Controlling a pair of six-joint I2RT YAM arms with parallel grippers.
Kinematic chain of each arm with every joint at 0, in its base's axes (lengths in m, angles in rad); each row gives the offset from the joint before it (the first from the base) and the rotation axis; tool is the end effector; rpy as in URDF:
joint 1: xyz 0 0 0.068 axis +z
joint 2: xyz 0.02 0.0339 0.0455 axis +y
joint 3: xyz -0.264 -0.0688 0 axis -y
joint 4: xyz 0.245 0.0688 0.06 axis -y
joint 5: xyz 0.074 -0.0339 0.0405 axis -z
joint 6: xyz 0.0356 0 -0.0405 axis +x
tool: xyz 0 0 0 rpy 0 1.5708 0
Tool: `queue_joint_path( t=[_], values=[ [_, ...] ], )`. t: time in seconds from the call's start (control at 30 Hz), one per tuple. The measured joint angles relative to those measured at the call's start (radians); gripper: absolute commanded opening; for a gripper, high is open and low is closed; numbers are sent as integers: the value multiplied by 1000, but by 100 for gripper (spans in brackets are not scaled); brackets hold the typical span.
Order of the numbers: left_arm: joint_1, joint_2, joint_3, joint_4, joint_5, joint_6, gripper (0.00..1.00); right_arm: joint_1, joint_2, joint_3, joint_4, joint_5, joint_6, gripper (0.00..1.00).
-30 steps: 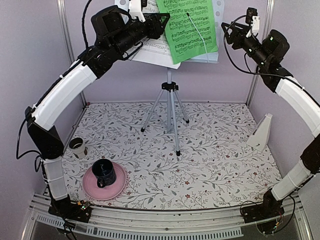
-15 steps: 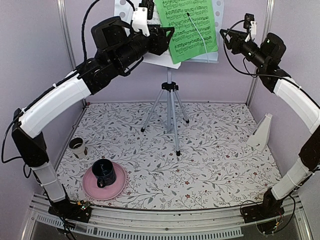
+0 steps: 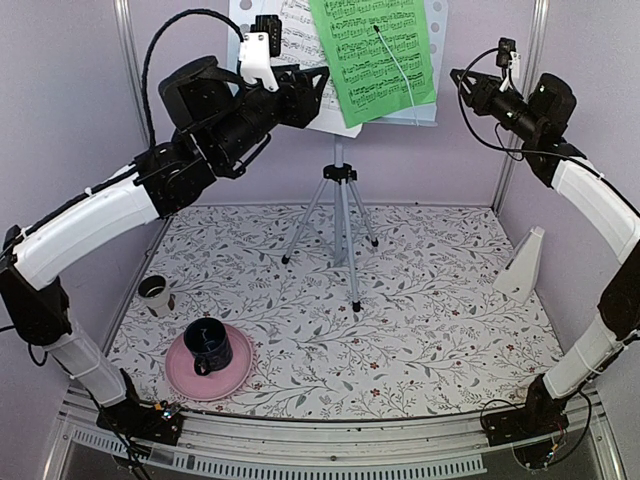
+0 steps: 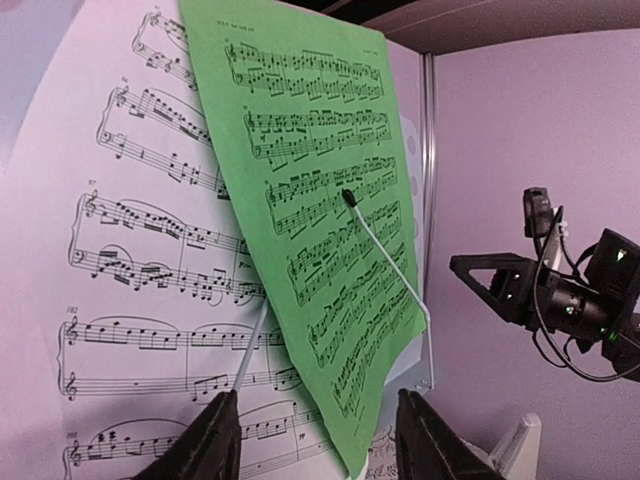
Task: Set up the instrument practice props
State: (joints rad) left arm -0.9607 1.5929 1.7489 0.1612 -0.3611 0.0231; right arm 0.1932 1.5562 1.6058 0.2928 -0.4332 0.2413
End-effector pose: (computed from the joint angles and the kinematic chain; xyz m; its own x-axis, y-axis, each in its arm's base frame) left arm 0.2168 -0.2882 0.5082 0.1919 -0.2368 -0.9524 0.5701 0.8168 -0.0882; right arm 0.3485 0.0834 0.4852 0.1856 0.2573 -0.9483 -0.6248 0.7758 0.0882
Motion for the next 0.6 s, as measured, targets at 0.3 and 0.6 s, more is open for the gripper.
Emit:
queue_joint_path(
  t=[0.3, 0.6],
  values=[
    [0, 71, -4, -2, 10, -63, 53, -26, 23, -16, 0, -156, 126, 31],
    [0, 113, 1, -9, 8, -99, 53, -26, 70, -16, -1, -233, 200, 27]
  ],
)
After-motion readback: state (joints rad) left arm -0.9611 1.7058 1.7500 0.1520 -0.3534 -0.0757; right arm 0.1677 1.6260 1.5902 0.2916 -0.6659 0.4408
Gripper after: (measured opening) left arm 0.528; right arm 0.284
